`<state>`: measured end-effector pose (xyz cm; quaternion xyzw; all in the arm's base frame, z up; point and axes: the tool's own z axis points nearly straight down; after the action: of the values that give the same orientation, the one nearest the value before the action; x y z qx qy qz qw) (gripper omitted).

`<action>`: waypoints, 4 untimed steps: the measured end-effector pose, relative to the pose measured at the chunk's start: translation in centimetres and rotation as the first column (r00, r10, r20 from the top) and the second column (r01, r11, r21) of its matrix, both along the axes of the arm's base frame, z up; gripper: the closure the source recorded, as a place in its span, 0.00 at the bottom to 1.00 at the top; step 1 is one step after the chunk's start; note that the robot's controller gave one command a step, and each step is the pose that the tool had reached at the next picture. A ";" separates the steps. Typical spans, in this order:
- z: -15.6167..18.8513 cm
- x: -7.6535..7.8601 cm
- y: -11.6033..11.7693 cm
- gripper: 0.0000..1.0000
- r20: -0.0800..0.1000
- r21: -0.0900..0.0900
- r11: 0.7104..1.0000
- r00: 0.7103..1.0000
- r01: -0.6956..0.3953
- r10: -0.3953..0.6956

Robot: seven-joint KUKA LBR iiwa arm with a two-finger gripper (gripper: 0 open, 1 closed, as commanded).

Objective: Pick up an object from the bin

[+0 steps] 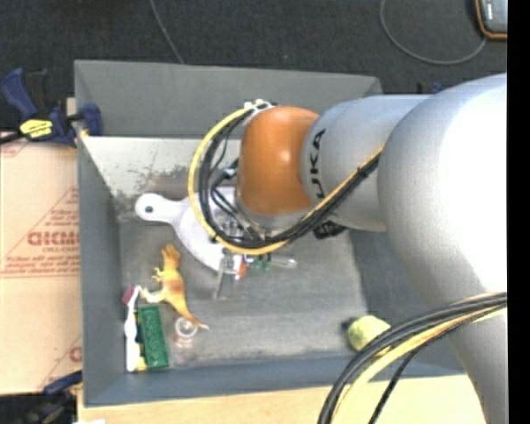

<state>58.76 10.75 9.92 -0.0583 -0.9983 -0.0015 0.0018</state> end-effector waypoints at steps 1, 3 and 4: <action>-2.7 1.6 -2.0 0.00 0.024 -0.008 0.990 0.989 -0.144 0.144; -2.7 0.0 -0.8 1.00 0.013 0.000 0.984 0.984 0.178 -0.178; 0.3 -0.3 -0.9 1.00 0.005 -0.003 0.984 0.984 0.176 -0.176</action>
Offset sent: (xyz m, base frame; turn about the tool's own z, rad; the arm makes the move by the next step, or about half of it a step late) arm -0.0015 -0.0067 -0.0292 0.1819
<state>58.49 9.90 10.18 -0.1465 -0.9892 0.0000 -0.0007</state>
